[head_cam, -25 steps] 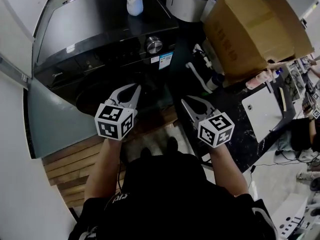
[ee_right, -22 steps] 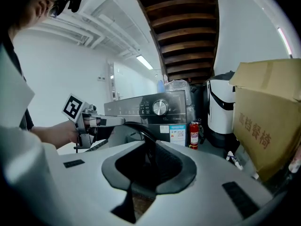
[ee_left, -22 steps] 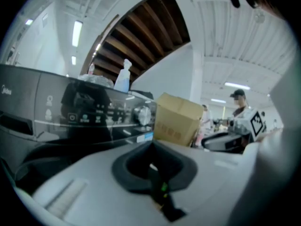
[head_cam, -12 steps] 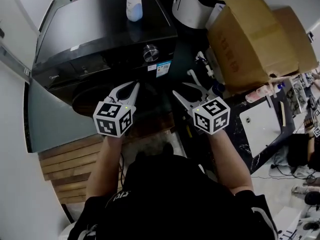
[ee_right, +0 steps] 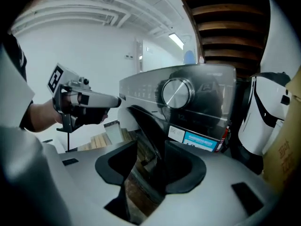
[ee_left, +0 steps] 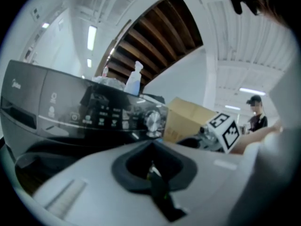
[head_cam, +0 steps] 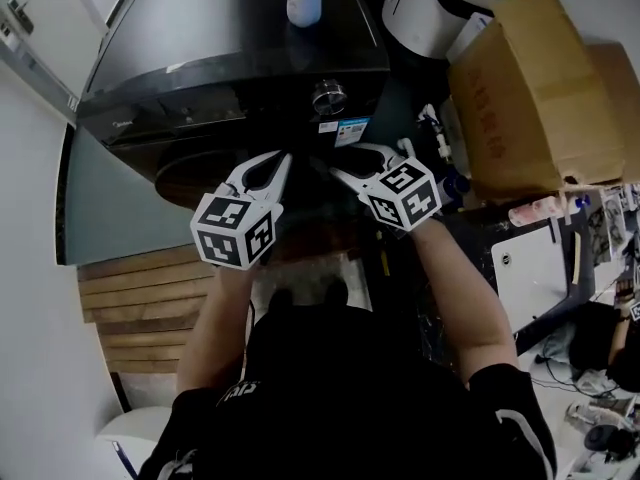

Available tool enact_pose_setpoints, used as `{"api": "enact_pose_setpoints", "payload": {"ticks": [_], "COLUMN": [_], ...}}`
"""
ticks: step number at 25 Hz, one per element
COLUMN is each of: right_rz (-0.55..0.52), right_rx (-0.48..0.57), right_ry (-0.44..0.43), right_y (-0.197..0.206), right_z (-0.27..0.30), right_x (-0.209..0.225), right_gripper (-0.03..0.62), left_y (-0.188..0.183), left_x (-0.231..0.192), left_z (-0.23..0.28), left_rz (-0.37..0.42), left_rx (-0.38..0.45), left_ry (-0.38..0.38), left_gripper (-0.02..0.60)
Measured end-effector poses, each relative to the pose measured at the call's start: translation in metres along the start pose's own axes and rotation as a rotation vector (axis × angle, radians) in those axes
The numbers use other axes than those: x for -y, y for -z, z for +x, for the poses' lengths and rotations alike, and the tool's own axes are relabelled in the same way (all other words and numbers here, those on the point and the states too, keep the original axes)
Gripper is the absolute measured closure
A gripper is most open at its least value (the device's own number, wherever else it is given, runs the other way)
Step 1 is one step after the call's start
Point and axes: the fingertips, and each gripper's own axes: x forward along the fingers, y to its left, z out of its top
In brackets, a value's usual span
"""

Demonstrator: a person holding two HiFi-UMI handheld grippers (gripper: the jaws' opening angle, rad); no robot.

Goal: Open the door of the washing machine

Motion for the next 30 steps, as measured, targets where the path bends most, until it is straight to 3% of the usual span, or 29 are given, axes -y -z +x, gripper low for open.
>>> {"api": "enact_pose_setpoints", "payload": {"ticks": [10, 19, 23, 30], "right_rz": [-0.109, -0.155, -0.222, -0.243], "right_rx": [-0.176, -0.224, -0.253, -0.290], "right_ry": [-0.063, -0.086, -0.069, -0.076], "right_y": [0.040, 0.053, 0.054, 0.059], "right_z": [0.070, 0.093, 0.102, 0.108], "right_x": [0.007, 0.006, 0.007, 0.005], "right_gripper": [0.434, 0.444, 0.476, 0.457], "left_y": [0.005, 0.013, 0.019, 0.029], "left_x": [-0.021, -0.028, -0.031, -0.040], "left_z": [-0.019, -0.026, -0.027, -0.031], "left_rz": [-0.013, -0.026, -0.036, -0.058], "left_rx": [-0.010, -0.034, -0.049, -0.069], "left_ry": [-0.085, -0.109, -0.108, -0.105], "left_gripper": [0.572, 0.572, 0.572, 0.572]}}
